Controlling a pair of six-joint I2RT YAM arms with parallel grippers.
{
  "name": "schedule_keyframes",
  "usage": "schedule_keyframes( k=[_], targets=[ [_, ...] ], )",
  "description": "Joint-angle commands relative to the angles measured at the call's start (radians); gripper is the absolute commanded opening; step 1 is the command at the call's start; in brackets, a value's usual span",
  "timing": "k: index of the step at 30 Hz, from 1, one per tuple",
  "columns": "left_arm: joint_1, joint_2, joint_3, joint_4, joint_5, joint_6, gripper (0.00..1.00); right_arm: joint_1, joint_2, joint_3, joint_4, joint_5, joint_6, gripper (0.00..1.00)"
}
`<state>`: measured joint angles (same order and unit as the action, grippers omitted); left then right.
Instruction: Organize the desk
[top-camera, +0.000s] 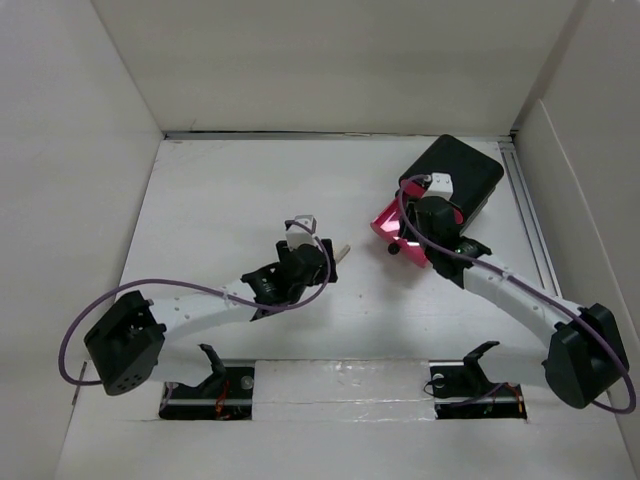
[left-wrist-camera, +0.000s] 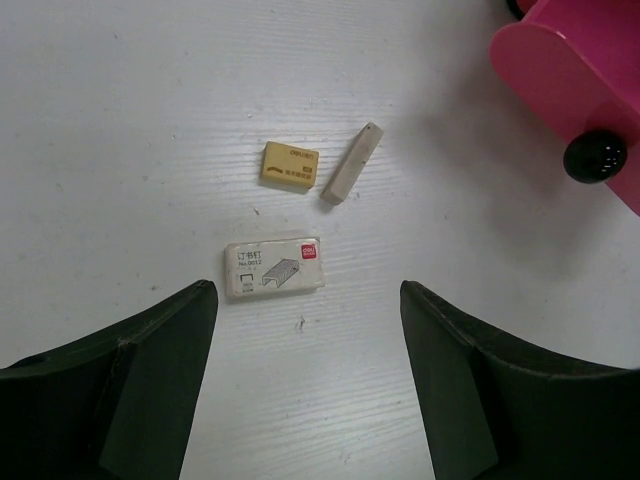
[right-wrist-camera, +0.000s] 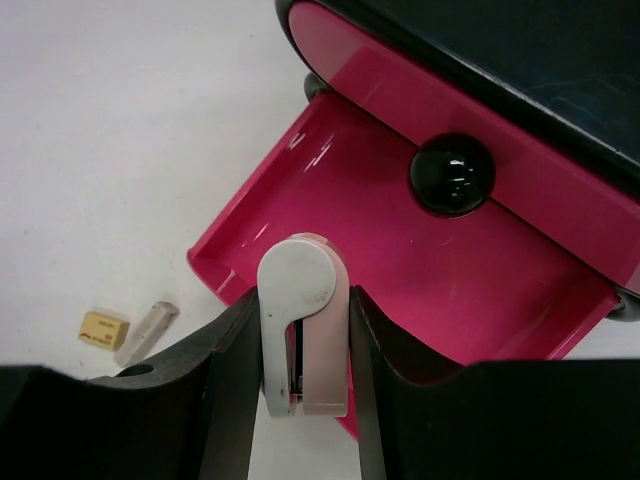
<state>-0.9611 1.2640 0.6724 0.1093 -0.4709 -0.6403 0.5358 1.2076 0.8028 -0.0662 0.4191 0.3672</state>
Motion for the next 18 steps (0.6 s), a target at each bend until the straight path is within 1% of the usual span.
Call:
schedule_keyframes(
  k=[1, 4, 6, 7, 8, 10, 13, 14, 17, 18],
  targets=[
    [-0.005, 0.023, 0.032, 0.017, 0.002, -0.018, 0.69, -0.014, 0.027, 0.006, 0.025, -0.006, 0.030, 0.26],
    [-0.005, 0.067, 0.044, -0.008, 0.000, -0.021, 0.70, -0.034, 0.052, 0.012, 0.028, -0.017, 0.036, 0.27],
    [-0.005, 0.112, 0.055, -0.025, 0.003, -0.024, 0.73, -0.034, 0.055, 0.012, 0.034, -0.019, 0.038, 0.31],
    [-0.005, 0.127, 0.059, -0.029, 0.008, -0.025, 0.78, -0.034, 0.058, 0.012, 0.037, -0.007, 0.038, 0.32],
    [-0.005, 0.144, 0.065, -0.033, 0.008, -0.025, 0.79, -0.034, 0.064, 0.012, 0.039, -0.003, 0.036, 0.34],
    [-0.005, 0.181, 0.069, -0.036, 0.008, -0.024, 0.80, -0.043, 0.072, 0.016, 0.040, -0.002, 0.036, 0.34],
    [-0.005, 0.216, 0.070, -0.026, 0.006, -0.022, 0.81, -0.043, 0.086, 0.015, 0.042, -0.002, 0.041, 0.38],
    [-0.005, 0.238, 0.079, -0.033, 0.000, -0.019, 0.82, -0.043, 0.098, 0.016, 0.042, 0.001, 0.039, 0.44],
    [-0.005, 0.253, 0.087, -0.034, -0.003, -0.019, 0.82, -0.043, 0.106, 0.021, 0.037, 0.003, 0.042, 0.50],
    [-0.005, 0.258, 0.085, -0.031, -0.002, -0.018, 0.82, -0.043, 0.107, 0.021, 0.037, 0.003, 0.042, 0.54]
  ],
)
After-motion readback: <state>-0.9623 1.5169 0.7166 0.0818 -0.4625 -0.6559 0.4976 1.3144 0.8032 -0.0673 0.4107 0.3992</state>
